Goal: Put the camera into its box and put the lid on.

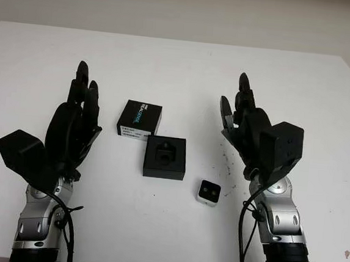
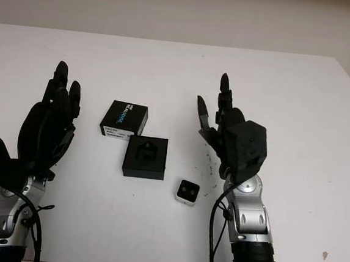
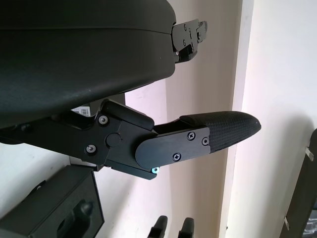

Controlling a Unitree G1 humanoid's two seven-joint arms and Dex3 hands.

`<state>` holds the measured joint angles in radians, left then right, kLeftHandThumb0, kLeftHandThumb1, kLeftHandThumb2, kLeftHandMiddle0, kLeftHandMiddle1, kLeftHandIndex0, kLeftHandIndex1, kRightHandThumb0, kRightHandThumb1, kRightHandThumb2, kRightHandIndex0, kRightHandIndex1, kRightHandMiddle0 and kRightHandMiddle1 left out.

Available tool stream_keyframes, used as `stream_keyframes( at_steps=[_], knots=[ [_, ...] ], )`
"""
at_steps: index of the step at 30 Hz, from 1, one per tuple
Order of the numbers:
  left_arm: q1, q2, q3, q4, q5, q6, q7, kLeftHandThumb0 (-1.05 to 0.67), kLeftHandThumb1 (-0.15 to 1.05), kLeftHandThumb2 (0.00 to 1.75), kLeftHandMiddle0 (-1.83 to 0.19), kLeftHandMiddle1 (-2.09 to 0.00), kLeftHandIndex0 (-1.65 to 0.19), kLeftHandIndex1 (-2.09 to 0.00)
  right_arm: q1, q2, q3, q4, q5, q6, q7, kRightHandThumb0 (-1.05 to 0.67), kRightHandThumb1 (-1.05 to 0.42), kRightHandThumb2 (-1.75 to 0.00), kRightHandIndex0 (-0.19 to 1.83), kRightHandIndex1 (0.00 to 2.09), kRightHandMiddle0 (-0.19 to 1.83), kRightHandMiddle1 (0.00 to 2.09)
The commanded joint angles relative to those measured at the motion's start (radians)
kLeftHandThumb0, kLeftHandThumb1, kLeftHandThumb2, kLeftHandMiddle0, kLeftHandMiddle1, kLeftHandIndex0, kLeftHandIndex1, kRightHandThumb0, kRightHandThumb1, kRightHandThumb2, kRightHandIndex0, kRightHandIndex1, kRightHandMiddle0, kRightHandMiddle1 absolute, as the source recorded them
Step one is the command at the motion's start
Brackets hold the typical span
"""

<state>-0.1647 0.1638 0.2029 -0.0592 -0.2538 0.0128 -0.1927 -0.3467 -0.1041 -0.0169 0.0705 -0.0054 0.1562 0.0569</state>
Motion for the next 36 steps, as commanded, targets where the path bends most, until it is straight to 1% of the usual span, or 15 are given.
stream_keyframes(
  at_steps=[1, 9, 15, 18, 20, 21, 22, 23, 24, 25, 26, 29, 32, 33, 36],
  knots=[
    [-0.024, 0.01, 0.004, 0.007, -0.002, -0.001, -0.002, -0.8, 1.05, 0.6, 0.19, 0.0, 0.19, 0.0, -0.024, 0.002, 0.0, 0.007, 0.003, -0.014, 0.004, -0.72, -1.05, -0.56, -0.19, 0.01, -0.19, 0.04],
    [-0.017, 0.014, 0.008, -0.007, -0.006, 0.008, -0.006, -0.8, 1.05, 0.59, 0.19, 0.0, 0.19, 0.0, -0.015, 0.002, 0.004, -0.007, 0.003, 0.014, 0.01, -0.73, -1.05, -0.55, -0.19, 0.02, -0.19, 0.04],
    [-0.004, 0.008, 0.002, -0.023, -0.001, 0.01, -0.003, -0.8, 1.05, 0.6, 0.19, 0.0, 0.19, 0.0, -0.007, -0.005, 0.0, -0.013, 0.003, -0.007, 0.02, -0.72, -1.05, -0.56, -0.19, 0.02, -0.19, 0.04],
    [-0.005, 0.003, -0.002, -0.02, 0.007, 0.005, 0.004, -0.79, 1.05, 0.61, 0.19, 0.0, 0.19, 0.0, -0.016, -0.029, -0.005, -0.019, 0.006, -0.011, 0.044, -0.73, -1.05, -0.55, -0.18, 0.03, -0.17, 0.05],
    [-0.006, 0.001, -0.007, -0.016, 0.014, 0.004, 0.009, -0.79, 1.05, 0.62, 0.19, 0.0, 0.19, 0.0, -0.023, -0.051, -0.016, -0.039, 0.026, -0.005, 0.083, -0.69, -1.05, -0.49, -0.16, 0.04, -0.14, 0.06],
    [-0.006, -0.001, -0.01, -0.016, 0.017, 0.003, 0.012, -0.79, 1.05, 0.62, 0.19, 0.0, 0.19, 0.0, -0.03, -0.085, -0.015, -0.048, 0.02, -0.029, 0.114, -0.68, -1.05, -0.48, -0.16, 0.04, -0.14, 0.07],
    [-0.005, -0.003, -0.01, -0.016, 0.016, 0.002, 0.013, -0.8, 1.05, 0.63, 0.19, 0.0, 0.19, 0.0, -0.04, -0.12, -0.015, -0.052, 0.015, -0.056, 0.148, -0.66, -1.05, -0.43, -0.1, 0.07, -0.09, 0.09],
    [-0.004, -0.004, -0.011, -0.016, 0.015, 0.001, 0.014, -0.8, 1.05, 0.63, 0.19, 0.0, 0.19, 0.0, -0.049, -0.151, -0.022, -0.056, 0.027, -0.078, 0.191, -0.66, -1.05, -0.36, -0.03, 0.11, -0.04, 0.12],
    [-0.002, -0.004, -0.012, -0.018, 0.014, 0.002, 0.013, -0.79, 1.05, 0.63, 0.19, 0.0, 0.19, 0.0, -0.058, -0.182, -0.031, -0.065, 0.052, -0.079, 0.242, -0.64, -1.05, -0.24, 0.02, 0.13, 0.0, 0.15],
    [-0.001, -0.004, -0.011, -0.019, 0.011, 0.001, 0.011, -0.79, 1.05, 0.63, 0.19, 0.0, 0.19, 0.0, -0.065, -0.212, -0.039, -0.078, 0.072, -0.073, 0.287, -0.6, -1.01, -0.15, 0.04, 0.13, 0.02, 0.17],
    [0.0, -0.004, -0.011, -0.02, 0.009, 0.001, 0.01, -0.79, 1.05, 0.63, 0.19, 0.0, 0.19, 0.0, -0.068, -0.233, -0.044, -0.088, 0.086, -0.066, 0.316, -0.57, -0.99, -0.11, 0.05, 0.14, 0.04, 0.19],
    [0.005, -0.003, -0.011, -0.026, 0.009, 0.0, 0.01, -0.79, 1.05, 0.63, 0.19, 0.0, 0.19, 0.0, -0.084, -0.326, -0.051, -0.125, 0.105, -0.048, 0.421, -0.52, -0.91, -0.05, 0.12, 0.17, 0.11, 0.24],
    [0.007, 0.002, -0.009, -0.032, 0.004, 0.007, 0.004, -0.79, 1.05, 0.63, 0.19, 0.0, 0.19, 0.0, -0.106, -0.462, -0.043, -0.14, 0.075, -0.13, 0.554, -0.44, -0.84, -0.03, 0.21, 0.2, 0.19, 0.31],
    [0.008, 0.002, -0.009, -0.034, 0.004, 0.008, 0.004, -0.79, 1.05, 0.63, 0.19, 0.0, 0.19, 0.0, -0.114, -0.497, -0.04, -0.142, 0.066, -0.155, 0.589, -0.43, -0.81, -0.02, 0.26, 0.22, 0.25, 0.35],
    [0.006, -0.005, -0.01, -0.034, 0.004, 0.01, 0.01, -0.79, 1.05, 0.63, 0.19, 0.0, 0.19, 0.0, -0.132, -0.587, -0.027, -0.152, 0.03, -0.267, 0.676, -0.41, -0.75, -0.03, 0.37, 0.26, 0.35, 0.38]
  ],
)
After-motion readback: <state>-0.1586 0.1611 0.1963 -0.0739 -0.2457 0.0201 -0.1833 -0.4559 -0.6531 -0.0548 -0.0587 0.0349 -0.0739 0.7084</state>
